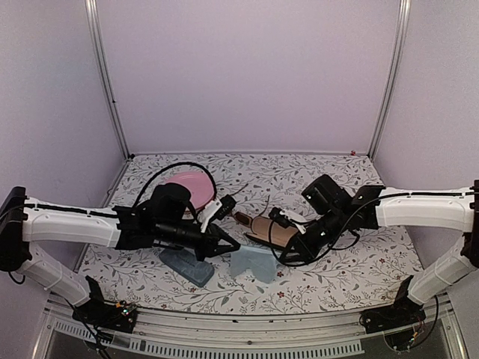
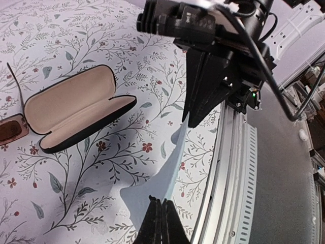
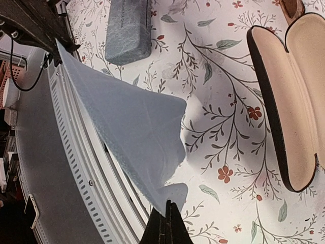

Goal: Organize the sunglasses
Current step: Pick up the corner of the glasses cleaning cloth from the center of the board, then fold the glasses cleaning cloth at the center of the board.

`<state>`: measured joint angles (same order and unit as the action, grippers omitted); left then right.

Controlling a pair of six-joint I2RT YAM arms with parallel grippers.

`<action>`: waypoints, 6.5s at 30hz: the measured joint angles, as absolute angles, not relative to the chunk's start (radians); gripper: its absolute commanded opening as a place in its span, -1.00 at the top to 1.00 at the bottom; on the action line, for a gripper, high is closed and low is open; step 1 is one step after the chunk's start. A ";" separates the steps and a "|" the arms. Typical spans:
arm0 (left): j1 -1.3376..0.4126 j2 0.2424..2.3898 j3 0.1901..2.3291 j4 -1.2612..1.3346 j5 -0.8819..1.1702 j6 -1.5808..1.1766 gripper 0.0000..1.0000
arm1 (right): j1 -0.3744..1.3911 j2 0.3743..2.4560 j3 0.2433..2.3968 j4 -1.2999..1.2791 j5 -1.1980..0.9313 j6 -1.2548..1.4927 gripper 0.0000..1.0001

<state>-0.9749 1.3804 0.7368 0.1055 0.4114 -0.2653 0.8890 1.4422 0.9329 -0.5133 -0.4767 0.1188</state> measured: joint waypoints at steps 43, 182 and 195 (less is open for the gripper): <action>-1.163 1.463 0.675 0.140 0.170 -0.388 1.00 | 0.985 1.556 1.025 -0.720 -0.321 0.107 1.00; -1.086 1.575 0.653 0.149 0.268 -0.109 0.33 | 1.007 1.594 0.900 -0.483 -0.408 0.216 0.46; -1.071 1.700 0.652 0.354 0.378 -0.245 0.38 | 0.978 1.646 0.783 -0.149 -0.544 0.375 0.49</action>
